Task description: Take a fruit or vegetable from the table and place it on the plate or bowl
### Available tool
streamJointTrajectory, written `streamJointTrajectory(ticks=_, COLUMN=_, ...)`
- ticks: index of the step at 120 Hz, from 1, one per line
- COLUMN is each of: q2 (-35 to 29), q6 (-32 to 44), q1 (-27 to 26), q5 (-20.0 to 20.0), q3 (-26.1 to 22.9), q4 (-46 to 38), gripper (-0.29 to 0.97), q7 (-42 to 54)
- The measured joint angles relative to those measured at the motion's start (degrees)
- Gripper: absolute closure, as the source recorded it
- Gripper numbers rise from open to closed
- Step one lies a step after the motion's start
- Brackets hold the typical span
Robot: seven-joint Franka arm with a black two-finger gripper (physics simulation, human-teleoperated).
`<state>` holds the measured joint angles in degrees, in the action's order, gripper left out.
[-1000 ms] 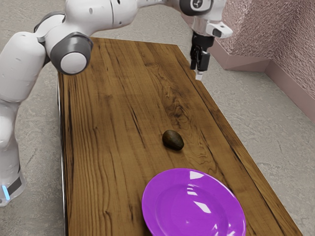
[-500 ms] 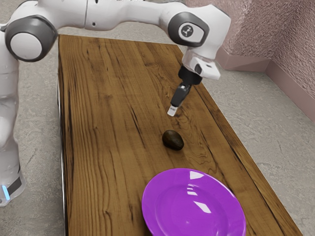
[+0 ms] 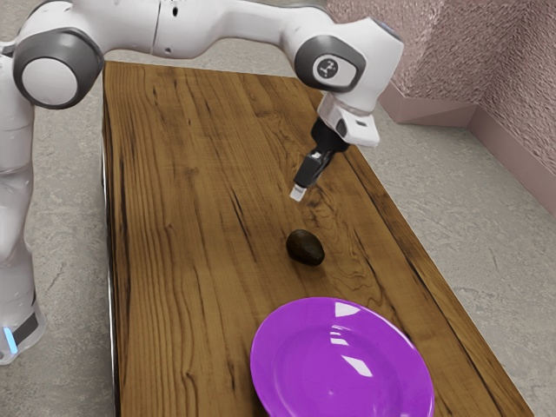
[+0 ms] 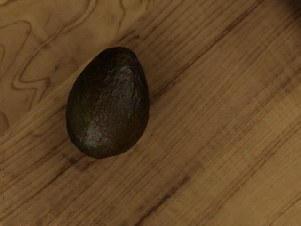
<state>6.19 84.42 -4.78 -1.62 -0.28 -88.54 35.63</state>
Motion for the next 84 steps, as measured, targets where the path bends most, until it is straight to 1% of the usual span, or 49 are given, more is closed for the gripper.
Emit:
streamJointTrajectory(ticks=17, q2=0.1, q6=2.2, q1=-0.7, q5=3.0, q3=-0.3, q4=0.0, gripper=0.00, q7=0.2)
streamJointTrajectory(ticks=32, q2=0.7, q6=5.2, q1=-0.8, q5=4.1, q3=-0.6, q4=0.0, gripper=0.00, q7=-0.3)
streamJointTrajectory(ticks=50, q2=1.7, q6=7.9, q1=-0.8, q5=4.1, q3=-0.7, q4=-0.1, gripper=0.00, q7=-1.5)
streamJointTrajectory(ticks=66, q2=4.3, q6=10.0, q1=-0.7, q5=3.4, q3=-0.7, q4=-0.5, gripper=0.00, q7=-2.5)
streamJointTrajectory(ticks=84, q2=4.9, q6=12.1, q1=-0.8, q5=2.7, q3=-1.2, q4=-3.1, gripper=0.00, q7=-3.4)
